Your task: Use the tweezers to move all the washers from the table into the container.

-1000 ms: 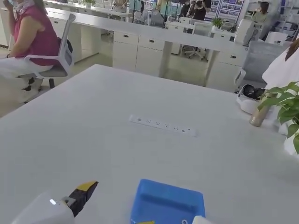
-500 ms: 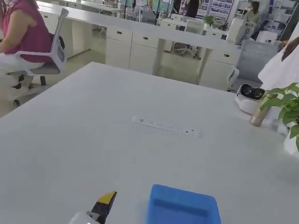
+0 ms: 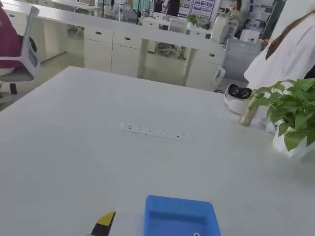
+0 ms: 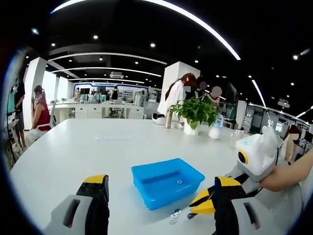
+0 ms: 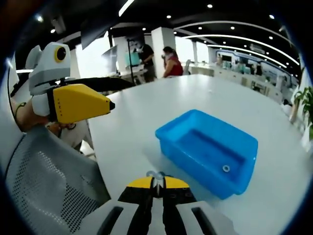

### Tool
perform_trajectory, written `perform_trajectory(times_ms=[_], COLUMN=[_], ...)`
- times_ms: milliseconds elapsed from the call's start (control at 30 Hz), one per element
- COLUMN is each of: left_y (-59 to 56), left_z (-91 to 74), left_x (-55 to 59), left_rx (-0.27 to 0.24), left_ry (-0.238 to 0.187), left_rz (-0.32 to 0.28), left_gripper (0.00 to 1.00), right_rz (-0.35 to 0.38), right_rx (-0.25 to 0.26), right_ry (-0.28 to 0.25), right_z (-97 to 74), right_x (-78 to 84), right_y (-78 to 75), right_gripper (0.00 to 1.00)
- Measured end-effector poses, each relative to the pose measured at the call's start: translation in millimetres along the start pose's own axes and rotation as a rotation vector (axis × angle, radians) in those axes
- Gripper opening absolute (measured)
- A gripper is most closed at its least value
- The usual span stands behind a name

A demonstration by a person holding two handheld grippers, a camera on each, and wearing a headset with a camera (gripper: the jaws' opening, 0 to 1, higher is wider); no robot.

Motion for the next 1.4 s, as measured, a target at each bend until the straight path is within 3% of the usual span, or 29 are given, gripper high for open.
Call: perform_trajectory(times_ms=[100, 233, 367, 600, 867, 1200, 1300, 1400], left_y=[3.3, 4.8, 4.8, 4.6, 3.5, -0.8, -3.7, -5.2], left_z=[-1.4, -3.0, -4.2, -6.2, -6.6, -2.9, -0.7, 2.6], left_x=[-3.2, -4.4, -6.4, -6.4, -6.2, -1.4, -0.5, 7.7], left_rx=[-0.013, -0.029, -0.045, -0.048, -0.047, -0.031, -0.006, 0.016], left_ry=[-0.041, -0.052, -0.059, -0.057, -0.048, -0.005, 0.0, 0.05], left_rz=[-0.063, -0.067, -0.039, -0.025, 0.01, 0.053, 0.048, 0.054], left_gripper=[0.88, 0.9, 0.91, 0.9, 0.89, 0.9, 0.91, 0.9], right_rz=[-0.001, -0.019, -0.034, -0.094, -0.088, -0.02, 0.025, 0.098], right_rx=[-0.019, -0.051, -0.07, -0.081, -0.083, 0.005, 0.058, 0.1], right_ry=[0.008, -0.006, -0.026, -0.012, -0.035, -0.063, -0.072, -0.101], right_z=[-2.8, -4.9, -3.4, -2.5, -17.1, -21.5, -22.3, -22.1], right_x=[2.7, 3.9, 1.0, -3.7, -17.2, -32.9, -39.5, -46.4], right_y=[-0.3, -0.1, 0.9, 1.2, 0.3, -10.5, -16.5, -24.0], right_gripper=[0.03, 0.03, 0.03, 0.03, 0.03, 0.03, 0.03, 0.03])
Point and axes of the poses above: the centre of the closed fingertips' face, and the gripper's own axes: z roughly forward along the fingers, y roughly to its left, x roughly out of its underside, the point moved 3 cm from there along -z, roughly backward along the fingers, and after that the axes turned 9 degrees about x, right-handed, at the moved point
